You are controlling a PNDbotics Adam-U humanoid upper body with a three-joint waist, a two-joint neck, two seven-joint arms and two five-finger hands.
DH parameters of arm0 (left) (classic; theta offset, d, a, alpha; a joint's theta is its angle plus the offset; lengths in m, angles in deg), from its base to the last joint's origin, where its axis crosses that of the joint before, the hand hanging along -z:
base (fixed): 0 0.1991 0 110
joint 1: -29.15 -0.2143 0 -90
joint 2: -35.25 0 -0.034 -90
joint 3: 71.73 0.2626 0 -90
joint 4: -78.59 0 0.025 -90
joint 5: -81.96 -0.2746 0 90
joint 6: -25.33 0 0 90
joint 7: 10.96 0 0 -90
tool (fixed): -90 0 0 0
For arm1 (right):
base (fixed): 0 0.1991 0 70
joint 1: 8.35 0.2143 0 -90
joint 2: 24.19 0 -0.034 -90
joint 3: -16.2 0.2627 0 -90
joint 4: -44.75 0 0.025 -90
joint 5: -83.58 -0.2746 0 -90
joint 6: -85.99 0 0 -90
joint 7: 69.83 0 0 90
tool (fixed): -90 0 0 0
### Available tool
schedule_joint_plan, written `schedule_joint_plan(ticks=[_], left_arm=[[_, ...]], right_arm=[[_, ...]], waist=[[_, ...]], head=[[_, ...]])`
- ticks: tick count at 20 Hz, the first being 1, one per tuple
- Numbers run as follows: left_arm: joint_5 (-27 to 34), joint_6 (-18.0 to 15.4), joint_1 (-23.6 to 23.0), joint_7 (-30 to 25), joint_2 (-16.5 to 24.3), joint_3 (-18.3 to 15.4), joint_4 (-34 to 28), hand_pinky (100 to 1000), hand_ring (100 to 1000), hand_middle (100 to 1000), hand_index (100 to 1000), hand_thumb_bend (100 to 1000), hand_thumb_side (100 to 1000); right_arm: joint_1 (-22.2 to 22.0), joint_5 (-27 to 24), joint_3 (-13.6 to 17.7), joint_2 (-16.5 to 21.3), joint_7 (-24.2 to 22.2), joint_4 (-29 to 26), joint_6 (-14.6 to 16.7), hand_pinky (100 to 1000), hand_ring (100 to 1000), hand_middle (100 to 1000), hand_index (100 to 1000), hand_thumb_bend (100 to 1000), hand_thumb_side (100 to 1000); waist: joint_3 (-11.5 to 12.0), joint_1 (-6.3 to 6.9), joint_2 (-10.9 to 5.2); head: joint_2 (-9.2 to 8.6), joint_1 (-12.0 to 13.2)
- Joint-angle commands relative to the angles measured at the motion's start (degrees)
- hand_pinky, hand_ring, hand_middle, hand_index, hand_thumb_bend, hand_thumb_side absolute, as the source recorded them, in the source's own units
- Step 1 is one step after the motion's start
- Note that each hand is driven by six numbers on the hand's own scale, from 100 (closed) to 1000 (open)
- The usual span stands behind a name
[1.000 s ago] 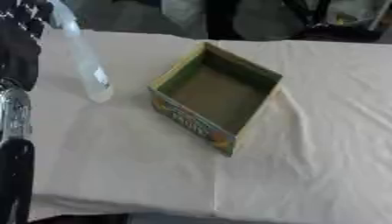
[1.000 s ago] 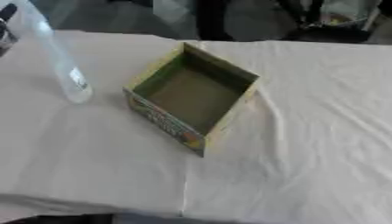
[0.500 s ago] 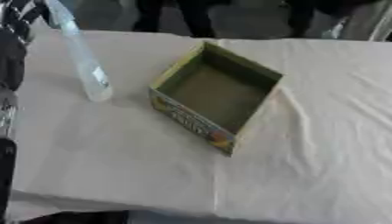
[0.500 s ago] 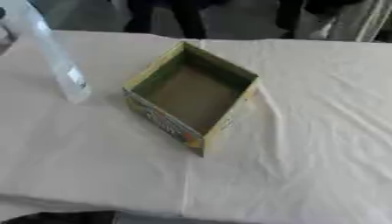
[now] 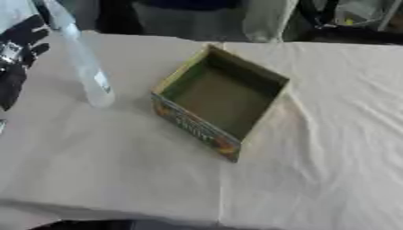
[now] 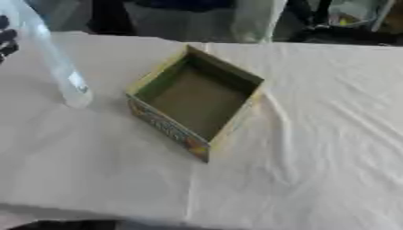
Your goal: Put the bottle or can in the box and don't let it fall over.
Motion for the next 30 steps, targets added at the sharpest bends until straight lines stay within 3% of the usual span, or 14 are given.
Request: schedule_joint_plan(ticks=[1, 11, 30], left_arm=[[0.54, 1.30, 1.51, 0.21, 2.78, -0.09, 2.42, 1000, 1000, 1000, 856, 560, 686], [1.89, 4.87, 5.96, -0.36, 3.43, 1.81, 7.15, 1000, 1000, 1000, 875, 575, 658], [-0.78, 5.36, 10.44, 0.47, 3.74, 3.94, 10.61, 1000, 1000, 1000, 844, 569, 667]], right_arm=[[0.51, 0.36, 0.50, 1.74, 0.04, -1.32, -0.13, 1000, 1000, 1000, 1000, 100, 470], [0.44, 0.51, 0.28, 1.73, -0.10, -1.32, -0.33, 1000, 1000, 1000, 1000, 100, 470], [0.43, 0.62, 0.07, 1.70, -0.36, -1.32, -0.29, 1000, 1000, 1000, 1000, 100, 470]], waist=[[-0.07, 0.06, -0.33], [-0.29, 0.04, -0.35], [-0.43, -0.04, -0.15]], head=[[-0.67, 0.03], [-0.82, 0.68], [-1.61, 1.74]])
